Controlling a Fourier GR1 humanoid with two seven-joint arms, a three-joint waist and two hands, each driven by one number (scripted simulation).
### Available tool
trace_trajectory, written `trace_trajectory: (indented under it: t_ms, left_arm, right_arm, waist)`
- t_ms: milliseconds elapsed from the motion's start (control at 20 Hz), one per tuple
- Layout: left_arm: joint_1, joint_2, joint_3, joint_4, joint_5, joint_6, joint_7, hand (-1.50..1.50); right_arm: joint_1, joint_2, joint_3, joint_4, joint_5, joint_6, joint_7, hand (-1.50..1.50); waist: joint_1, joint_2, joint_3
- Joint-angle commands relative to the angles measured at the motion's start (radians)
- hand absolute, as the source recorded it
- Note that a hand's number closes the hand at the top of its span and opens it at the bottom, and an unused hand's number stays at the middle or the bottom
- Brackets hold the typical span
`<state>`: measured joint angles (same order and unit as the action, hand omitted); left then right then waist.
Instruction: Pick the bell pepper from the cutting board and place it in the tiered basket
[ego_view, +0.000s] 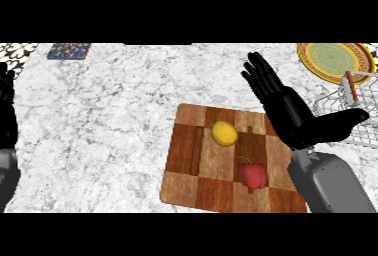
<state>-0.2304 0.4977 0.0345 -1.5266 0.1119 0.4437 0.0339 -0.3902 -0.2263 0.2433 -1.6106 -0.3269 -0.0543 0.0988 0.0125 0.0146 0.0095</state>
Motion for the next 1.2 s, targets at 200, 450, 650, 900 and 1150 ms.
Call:
trace_trajectory:
  t_ms: [200, 450, 650, 900, 1150]
  left_arm:
    - [0.074, -0.162, -0.204, -0.049, -0.038, -0.041, -0.028, 0.00]
    - [0.060, -0.222, -0.272, -0.012, -0.020, -0.078, -0.016, 0.00]
    - [0.065, -0.270, -0.302, 0.035, -0.043, -0.069, -0.059, 0.00]
    - [0.048, -0.252, -0.300, -0.026, -0.055, -0.071, 0.023, 0.00]
    - [0.112, -0.245, -0.288, -0.006, -0.038, -0.083, -0.042, 0.00]
  right_arm:
    - [0.019, -0.142, -0.237, -0.085, -0.209, 0.230, -0.125, 1.50]
    - [0.171, -0.048, -0.220, 0.045, -0.348, 0.282, -0.078, -1.50]
    - [0.232, -0.162, -0.242, 0.034, -0.453, 0.587, -0.127, -1.50]
    - [0.342, -0.358, -0.376, -0.057, -0.436, 0.787, -0.174, -1.50]
    - [0.293, -0.565, -0.428, -0.228, -0.112, 0.793, -0.140, -1.50]
  waist:
    - [-0.032, -0.017, -0.008]
    - [-0.033, -0.009, -0.006]
    - [-0.028, -0.012, -0.008]
    - [-0.030, -0.017, -0.009]
    - [-0.042, -0.022, -0.012]
